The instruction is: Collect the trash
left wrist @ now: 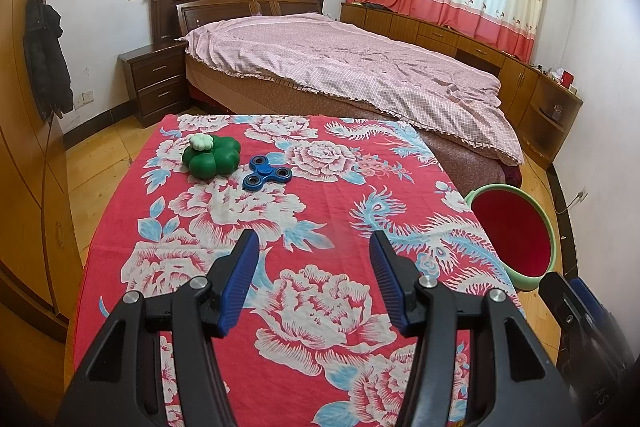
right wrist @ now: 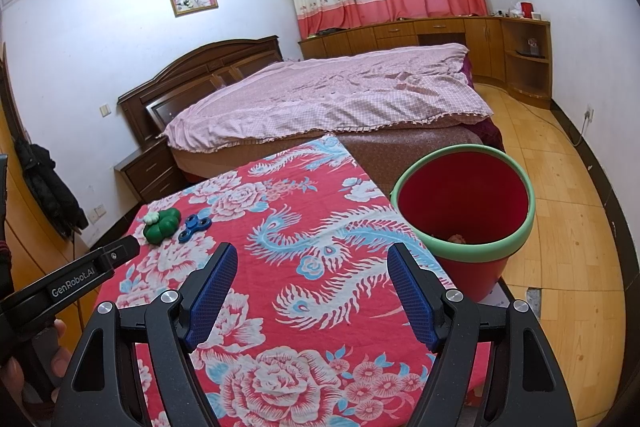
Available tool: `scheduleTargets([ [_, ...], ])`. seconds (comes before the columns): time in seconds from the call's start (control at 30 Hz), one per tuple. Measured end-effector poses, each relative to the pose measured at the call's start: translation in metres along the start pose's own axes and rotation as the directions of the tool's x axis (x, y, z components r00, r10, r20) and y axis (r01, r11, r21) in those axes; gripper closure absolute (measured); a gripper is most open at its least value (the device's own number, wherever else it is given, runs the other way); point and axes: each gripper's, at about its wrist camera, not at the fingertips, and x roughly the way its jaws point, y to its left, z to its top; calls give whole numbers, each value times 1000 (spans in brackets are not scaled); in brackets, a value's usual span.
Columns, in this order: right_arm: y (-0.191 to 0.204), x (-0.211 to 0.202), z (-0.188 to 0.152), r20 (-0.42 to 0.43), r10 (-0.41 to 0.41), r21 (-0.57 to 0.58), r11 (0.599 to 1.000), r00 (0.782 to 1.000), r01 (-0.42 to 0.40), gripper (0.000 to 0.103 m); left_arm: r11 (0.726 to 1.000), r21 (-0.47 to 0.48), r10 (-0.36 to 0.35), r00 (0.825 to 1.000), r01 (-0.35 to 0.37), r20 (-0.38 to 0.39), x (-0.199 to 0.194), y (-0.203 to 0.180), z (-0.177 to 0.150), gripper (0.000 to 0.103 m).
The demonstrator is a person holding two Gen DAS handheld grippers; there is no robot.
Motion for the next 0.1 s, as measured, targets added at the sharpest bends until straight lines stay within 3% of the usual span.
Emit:
scheduleTargets([
  [0.1,0,0,0,1,0,0,1000,1000,0,25,1000,1,1,1000,-1,-3,0,0,0,46],
])
